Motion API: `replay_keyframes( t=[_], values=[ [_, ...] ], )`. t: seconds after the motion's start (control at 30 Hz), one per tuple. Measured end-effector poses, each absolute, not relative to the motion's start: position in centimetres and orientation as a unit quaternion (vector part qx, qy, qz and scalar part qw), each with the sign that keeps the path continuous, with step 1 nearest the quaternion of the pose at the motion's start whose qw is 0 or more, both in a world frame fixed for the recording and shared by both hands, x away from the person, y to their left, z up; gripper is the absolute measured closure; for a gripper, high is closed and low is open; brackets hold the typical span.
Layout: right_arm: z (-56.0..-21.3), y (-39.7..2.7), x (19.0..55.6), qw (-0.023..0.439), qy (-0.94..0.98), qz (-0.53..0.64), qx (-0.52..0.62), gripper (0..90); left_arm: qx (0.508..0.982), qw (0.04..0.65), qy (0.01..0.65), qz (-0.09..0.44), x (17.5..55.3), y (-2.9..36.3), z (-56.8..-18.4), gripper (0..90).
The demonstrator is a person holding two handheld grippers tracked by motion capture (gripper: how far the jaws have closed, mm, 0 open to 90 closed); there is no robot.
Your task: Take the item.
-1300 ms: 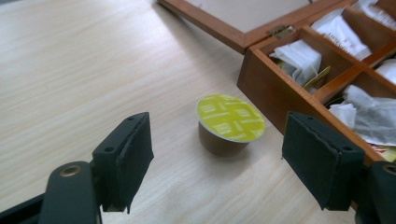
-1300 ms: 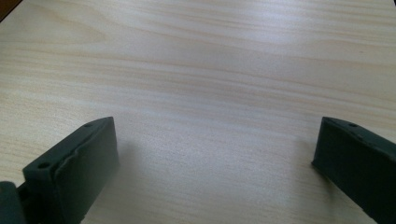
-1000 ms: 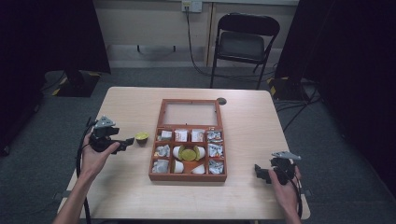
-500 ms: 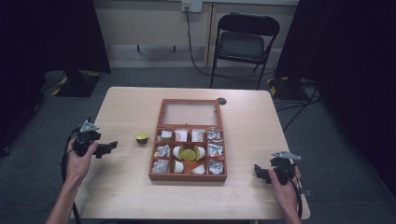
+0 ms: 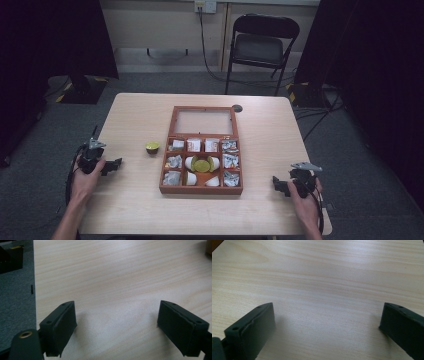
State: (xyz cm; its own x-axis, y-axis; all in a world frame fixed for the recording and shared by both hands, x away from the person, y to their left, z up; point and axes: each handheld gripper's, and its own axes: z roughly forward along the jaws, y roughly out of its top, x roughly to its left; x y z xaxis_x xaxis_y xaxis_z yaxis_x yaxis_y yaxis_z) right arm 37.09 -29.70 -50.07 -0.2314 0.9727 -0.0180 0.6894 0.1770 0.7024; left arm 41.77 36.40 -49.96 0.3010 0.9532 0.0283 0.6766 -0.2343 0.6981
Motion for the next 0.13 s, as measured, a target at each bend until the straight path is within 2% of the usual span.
replay_keyframes(
  t=[0.13],
  values=[
    [-50.07,-29.70,37.08,0.242,0.728,0.293,0.571,0.0,0.742,0.326,0.541,0.225,41.77,36.72,-50.64,10.1]
  ],
)
